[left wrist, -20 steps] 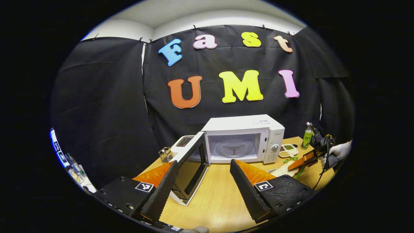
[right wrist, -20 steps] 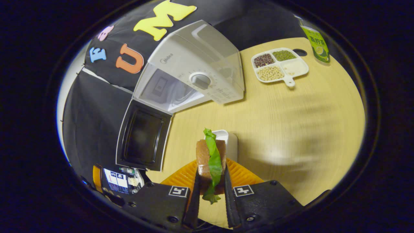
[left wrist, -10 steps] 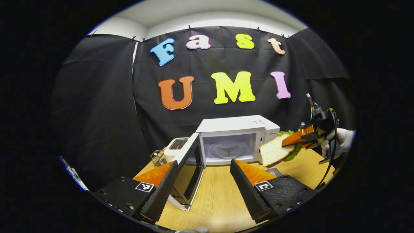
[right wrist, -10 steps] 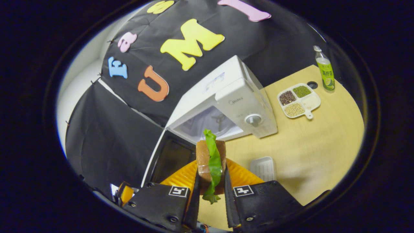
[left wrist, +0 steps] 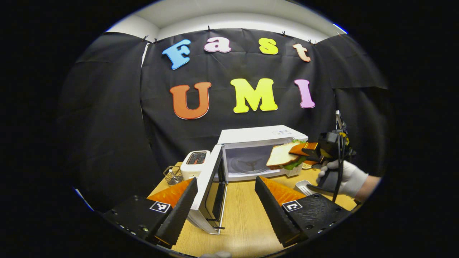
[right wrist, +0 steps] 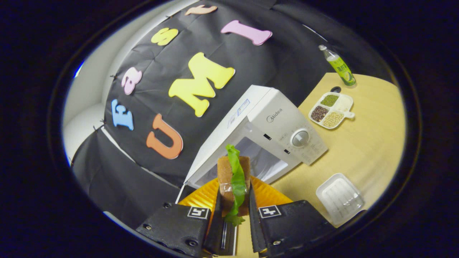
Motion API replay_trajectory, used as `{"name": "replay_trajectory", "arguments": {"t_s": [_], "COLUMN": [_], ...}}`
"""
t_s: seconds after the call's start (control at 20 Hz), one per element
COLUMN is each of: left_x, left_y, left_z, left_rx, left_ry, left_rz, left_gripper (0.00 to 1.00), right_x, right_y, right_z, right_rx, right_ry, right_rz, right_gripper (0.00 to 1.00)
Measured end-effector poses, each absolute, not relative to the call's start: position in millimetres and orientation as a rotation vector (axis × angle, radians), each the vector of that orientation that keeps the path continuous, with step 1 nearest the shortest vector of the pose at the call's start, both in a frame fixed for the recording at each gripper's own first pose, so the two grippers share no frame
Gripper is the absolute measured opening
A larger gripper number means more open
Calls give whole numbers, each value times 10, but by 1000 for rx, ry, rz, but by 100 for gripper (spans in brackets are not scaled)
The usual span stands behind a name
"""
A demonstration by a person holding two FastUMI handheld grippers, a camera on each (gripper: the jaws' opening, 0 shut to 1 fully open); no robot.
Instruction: Open the microwave oven with the left hand, put the food in, and close the microwave oven.
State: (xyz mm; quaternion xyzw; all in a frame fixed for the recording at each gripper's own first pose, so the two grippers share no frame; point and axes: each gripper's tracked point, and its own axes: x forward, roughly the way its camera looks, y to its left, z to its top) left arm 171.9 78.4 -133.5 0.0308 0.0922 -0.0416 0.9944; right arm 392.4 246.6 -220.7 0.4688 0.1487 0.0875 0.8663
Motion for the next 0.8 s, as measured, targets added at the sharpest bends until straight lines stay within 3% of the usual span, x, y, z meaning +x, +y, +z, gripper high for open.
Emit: {"name": "replay_trajectory", "arguments": {"t_s": [0.05,0.1,0.5,0.8], "left_x": [1717,1714,1653,1751], "left_y": [817,847,1027,987], "left_z": [-1351,-1370,-1392,-1455], "left_rx": [62,63,111,100], "left_ry": [186,183,167,191], "left_rz": [-82,-83,-60,-57], "left_gripper": [97,97,97,97], "right_x": [4020,4126,5054,5470], "right_y": [2581,2716,3334,3476], "right_z": [-2298,-2377,-2834,-3033], "right_rx": [1006,1034,1093,987], "right_ry": [299,279,218,210], "right_rz": [169,151,5,1], "right_gripper": [29,37,37,37]}}
